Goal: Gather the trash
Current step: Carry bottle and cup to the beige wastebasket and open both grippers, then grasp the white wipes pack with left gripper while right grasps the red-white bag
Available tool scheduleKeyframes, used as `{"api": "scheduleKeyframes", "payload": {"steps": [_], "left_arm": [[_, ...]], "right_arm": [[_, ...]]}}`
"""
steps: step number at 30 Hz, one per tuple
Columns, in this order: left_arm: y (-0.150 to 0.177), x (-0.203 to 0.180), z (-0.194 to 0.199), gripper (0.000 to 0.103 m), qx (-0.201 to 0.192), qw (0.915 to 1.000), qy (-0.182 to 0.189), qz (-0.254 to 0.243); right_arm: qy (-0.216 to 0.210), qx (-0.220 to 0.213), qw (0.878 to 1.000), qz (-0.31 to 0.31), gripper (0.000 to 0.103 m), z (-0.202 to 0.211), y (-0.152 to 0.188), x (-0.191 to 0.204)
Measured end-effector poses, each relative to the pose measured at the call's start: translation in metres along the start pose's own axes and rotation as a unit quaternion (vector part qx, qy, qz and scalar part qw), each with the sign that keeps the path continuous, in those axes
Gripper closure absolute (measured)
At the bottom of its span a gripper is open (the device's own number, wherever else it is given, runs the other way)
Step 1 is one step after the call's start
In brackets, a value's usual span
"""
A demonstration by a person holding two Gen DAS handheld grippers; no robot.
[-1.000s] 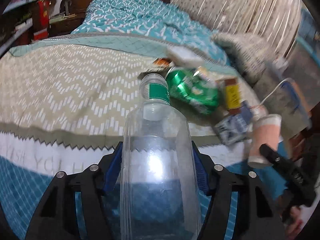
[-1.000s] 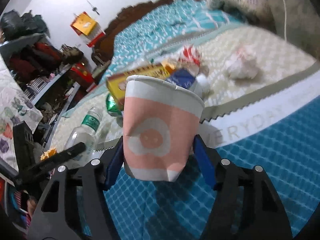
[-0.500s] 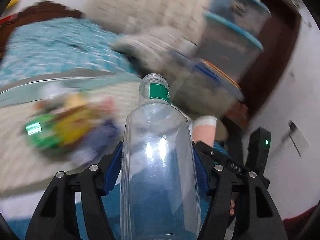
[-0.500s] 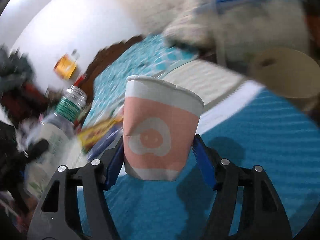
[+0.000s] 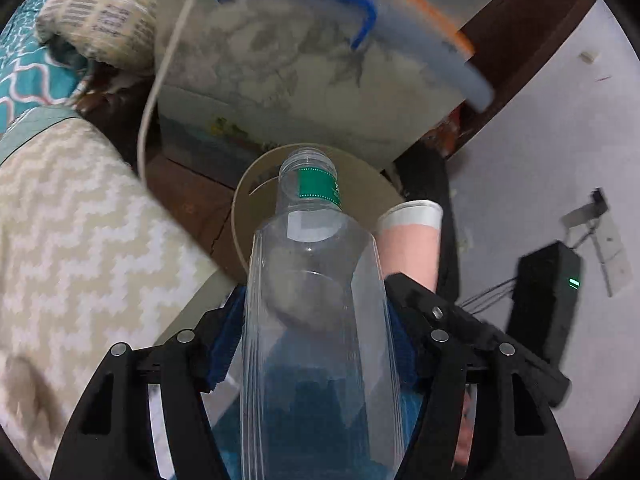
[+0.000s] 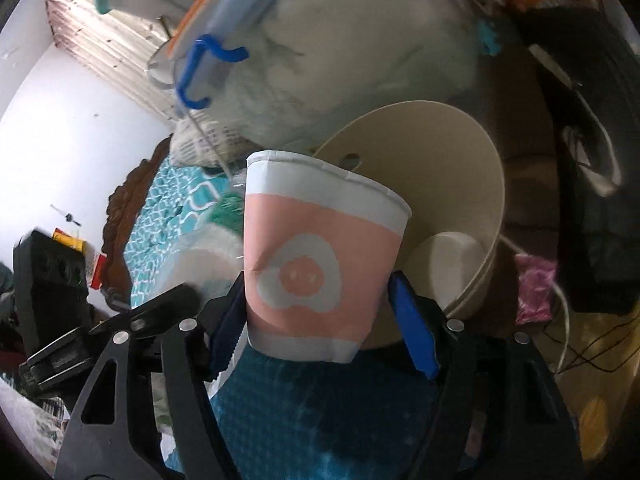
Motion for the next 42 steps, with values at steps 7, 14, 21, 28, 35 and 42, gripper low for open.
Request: {"api": "scheduleKeyframes", "payload": {"steps": [7, 14, 21, 28, 35, 42], "left_arm": [[-0.01, 0.009, 0.02, 0.023, -0.04, 0.9985, -0.022, 0.03], [0.058, 0.033, 0.099, 0.023, -0.116, 0.9905, -0.071, 0.019], [0.181, 0.094, 0.164, 0.023, -0.144, 0.9801, -0.107, 0.084], [0.294, 0.179, 0.23, 0.023, -0.177, 0.9545, -0.139, 0.196], [0.318, 0.27, 0.308, 0.023, -0.207, 0.9254, -0.17, 0.268], [0.239, 0.368, 0.322, 0.01, -0.169, 0.9182, -0.142, 0.329]], "right_arm": [[0.014, -0.063, 0.998, 0.02, 0.02, 0.015, -0.012, 0.004], [0.032, -0.119, 0.988, 0.093, 0.033, 0.035, 0.003, 0.038], [-0.027, -0.04, 0.987, 0.151, 0.041, -0.004, 0.052, 0.109], [-0.068, 0.058, 0.971, 0.224, 0.042, -0.057, 0.11, 0.197], [-0.081, 0.118, 0.949, 0.28, 0.04, -0.106, 0.153, 0.279], [-0.054, 0.118, 0.938, 0.32, 0.026, -0.149, 0.16, 0.32]]}}
Point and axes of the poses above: each gripper's, at about its wrist camera, not at the fingertips, and z roughly against the way its jaws point, x to its left, y to its underside, the point moved 9 cm from there along -z, roughly the way its jaws point, and after that the axes turned 11 degrees about x, right-handed, at the moved point
